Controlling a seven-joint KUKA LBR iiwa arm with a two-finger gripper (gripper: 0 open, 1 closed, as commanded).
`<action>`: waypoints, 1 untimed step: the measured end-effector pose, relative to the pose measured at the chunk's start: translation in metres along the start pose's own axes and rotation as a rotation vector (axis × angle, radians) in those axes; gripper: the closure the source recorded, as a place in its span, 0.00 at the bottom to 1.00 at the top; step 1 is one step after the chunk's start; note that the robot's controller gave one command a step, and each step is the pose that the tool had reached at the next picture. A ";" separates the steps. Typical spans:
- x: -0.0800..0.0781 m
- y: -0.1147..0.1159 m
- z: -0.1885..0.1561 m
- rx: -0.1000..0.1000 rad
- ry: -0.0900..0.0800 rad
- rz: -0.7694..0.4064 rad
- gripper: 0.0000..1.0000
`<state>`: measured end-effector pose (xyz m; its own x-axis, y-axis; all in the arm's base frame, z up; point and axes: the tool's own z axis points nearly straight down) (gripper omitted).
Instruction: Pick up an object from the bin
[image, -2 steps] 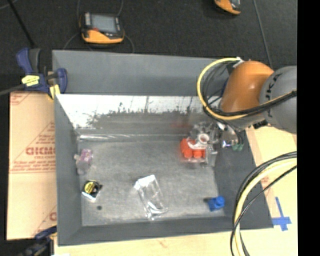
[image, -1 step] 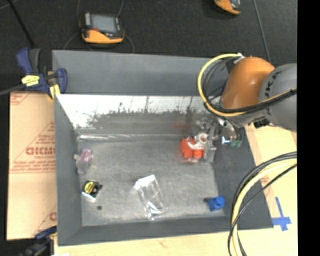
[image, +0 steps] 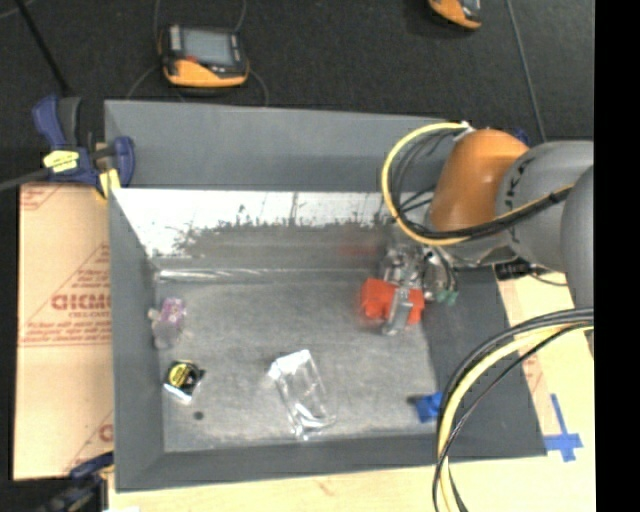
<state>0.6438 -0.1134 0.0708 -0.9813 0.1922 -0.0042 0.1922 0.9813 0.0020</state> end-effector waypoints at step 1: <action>-0.002 -0.001 -0.001 0.002 -0.004 -0.001 0.00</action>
Offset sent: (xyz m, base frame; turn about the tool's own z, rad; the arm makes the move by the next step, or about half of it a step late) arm 0.0000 0.0000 0.0000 0.0000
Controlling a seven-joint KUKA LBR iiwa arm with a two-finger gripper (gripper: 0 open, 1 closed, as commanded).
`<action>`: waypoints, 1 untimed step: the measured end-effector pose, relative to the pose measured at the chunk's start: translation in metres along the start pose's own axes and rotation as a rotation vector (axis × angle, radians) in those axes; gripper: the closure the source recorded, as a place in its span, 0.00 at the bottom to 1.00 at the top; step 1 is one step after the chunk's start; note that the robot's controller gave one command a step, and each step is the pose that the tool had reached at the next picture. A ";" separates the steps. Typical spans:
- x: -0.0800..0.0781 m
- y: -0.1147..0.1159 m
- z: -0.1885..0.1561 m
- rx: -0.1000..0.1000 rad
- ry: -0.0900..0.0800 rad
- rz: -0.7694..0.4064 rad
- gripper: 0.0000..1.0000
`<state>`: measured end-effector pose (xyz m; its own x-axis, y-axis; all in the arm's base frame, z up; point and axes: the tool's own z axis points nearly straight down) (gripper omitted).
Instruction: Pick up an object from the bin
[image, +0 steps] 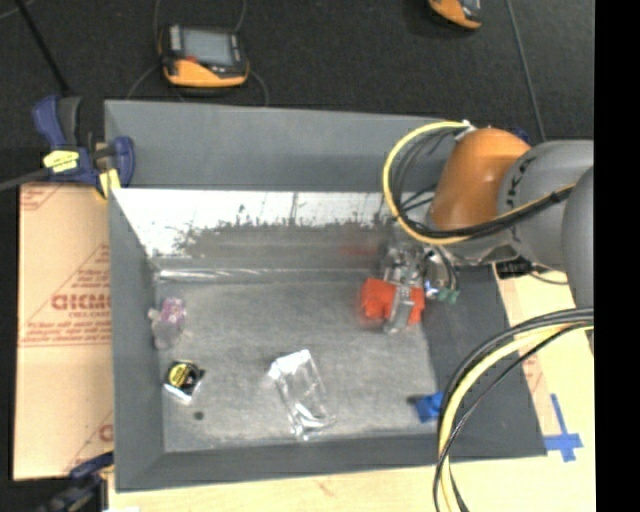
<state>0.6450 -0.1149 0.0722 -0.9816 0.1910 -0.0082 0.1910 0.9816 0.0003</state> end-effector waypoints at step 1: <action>0.000 0.001 0.000 -0.001 0.000 -0.002 1.00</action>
Offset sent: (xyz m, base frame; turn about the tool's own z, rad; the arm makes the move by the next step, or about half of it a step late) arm 0.0000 0.0000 0.0000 0.0000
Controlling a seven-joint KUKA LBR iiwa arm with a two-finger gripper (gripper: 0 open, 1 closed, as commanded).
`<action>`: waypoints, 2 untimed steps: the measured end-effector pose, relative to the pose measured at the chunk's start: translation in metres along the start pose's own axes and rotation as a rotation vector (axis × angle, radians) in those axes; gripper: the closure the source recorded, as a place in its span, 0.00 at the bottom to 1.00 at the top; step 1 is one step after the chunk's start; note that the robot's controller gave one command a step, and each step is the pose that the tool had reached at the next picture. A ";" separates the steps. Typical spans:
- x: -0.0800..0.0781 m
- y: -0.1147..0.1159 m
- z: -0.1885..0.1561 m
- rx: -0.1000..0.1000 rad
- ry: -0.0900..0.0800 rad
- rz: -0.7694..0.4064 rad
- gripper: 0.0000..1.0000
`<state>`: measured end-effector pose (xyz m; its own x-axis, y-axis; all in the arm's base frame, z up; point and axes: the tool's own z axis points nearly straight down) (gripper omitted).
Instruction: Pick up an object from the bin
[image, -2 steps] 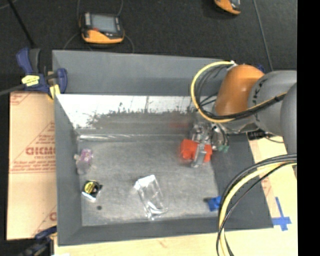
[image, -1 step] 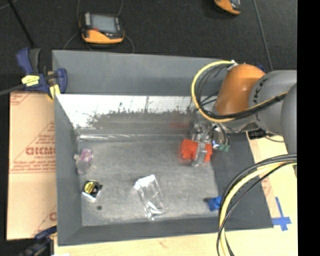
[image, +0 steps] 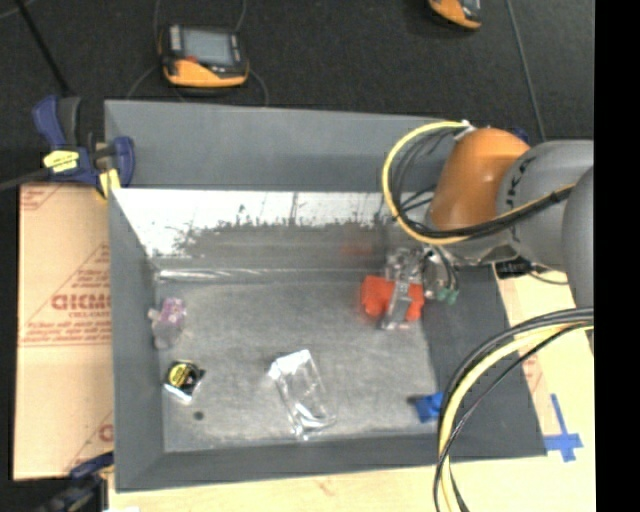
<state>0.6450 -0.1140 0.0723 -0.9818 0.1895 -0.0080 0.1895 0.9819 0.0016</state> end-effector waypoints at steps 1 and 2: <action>-0.002 -0.001 -0.039 0.002 0.000 -0.002 1.00; -0.004 -0.001 -0.057 0.002 0.000 -0.003 1.00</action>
Offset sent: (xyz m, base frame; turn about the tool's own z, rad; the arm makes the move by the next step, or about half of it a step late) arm 0.0001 -0.0002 0.0354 0.0000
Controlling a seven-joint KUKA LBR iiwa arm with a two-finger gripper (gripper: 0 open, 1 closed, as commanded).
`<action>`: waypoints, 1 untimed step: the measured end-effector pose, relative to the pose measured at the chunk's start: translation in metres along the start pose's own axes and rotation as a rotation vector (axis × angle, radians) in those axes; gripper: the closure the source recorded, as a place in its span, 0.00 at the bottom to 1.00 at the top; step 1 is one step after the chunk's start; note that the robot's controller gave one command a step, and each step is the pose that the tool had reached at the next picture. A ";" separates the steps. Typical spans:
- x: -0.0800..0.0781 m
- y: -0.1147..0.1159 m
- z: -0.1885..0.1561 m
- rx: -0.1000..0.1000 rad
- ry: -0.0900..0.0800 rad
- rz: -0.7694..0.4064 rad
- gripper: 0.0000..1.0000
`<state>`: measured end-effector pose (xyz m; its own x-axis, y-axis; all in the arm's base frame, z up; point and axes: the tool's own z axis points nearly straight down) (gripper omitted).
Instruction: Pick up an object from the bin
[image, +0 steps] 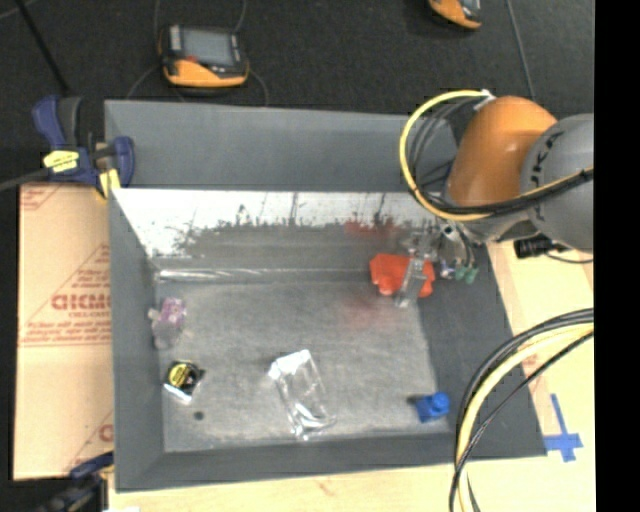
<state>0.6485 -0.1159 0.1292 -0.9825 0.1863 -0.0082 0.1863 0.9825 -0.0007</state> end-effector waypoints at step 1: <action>-0.002 -0.001 -0.010 0.000 -0.001 0.000 1.00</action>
Offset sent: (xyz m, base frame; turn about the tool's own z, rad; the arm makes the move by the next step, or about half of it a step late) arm 0.0001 0.0001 0.0086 0.0000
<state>0.6502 -0.1167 0.1395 -0.9825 0.1858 -0.0095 0.1859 0.9826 -0.0012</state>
